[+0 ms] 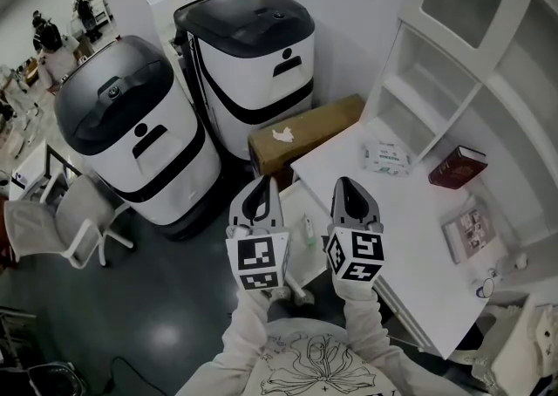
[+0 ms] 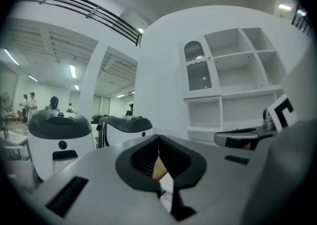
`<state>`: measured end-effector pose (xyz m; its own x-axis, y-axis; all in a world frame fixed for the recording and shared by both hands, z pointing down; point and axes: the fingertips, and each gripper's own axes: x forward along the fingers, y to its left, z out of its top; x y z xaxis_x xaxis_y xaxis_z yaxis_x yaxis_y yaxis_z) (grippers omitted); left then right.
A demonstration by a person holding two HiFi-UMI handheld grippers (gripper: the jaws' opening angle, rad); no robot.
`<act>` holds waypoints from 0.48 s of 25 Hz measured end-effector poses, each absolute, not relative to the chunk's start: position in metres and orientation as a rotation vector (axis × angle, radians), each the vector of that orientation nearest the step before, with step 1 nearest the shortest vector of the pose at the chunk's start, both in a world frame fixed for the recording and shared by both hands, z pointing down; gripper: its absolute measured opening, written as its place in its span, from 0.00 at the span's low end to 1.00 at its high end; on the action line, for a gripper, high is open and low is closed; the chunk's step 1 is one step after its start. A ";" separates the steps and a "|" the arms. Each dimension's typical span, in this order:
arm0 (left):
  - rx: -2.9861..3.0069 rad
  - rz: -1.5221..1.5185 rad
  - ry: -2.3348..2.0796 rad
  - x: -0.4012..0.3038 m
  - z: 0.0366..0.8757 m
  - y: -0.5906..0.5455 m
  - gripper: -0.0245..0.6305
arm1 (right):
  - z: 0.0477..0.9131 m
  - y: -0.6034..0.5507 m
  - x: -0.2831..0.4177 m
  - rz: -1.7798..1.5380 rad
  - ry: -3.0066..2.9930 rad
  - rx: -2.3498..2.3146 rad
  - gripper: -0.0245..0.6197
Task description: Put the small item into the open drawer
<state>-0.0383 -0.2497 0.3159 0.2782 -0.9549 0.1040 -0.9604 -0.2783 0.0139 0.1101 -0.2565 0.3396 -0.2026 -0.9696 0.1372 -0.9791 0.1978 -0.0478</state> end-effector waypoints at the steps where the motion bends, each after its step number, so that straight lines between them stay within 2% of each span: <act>1: 2.452 0.116 -1.842 -0.039 0.316 -0.250 0.05 | 0.340 -0.256 0.110 0.189 -2.372 1.933 0.06; 12: 2.452 0.124 -1.848 -0.037 0.317 -0.251 0.05 | 0.339 -0.260 0.112 0.192 -2.377 1.929 0.05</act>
<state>-0.0371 -0.2515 0.3165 0.2746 -0.9558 0.1055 -0.9613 -0.2755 0.0061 0.1116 -0.2597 0.3390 -0.2073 -0.9687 0.1367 -0.9781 0.2022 -0.0498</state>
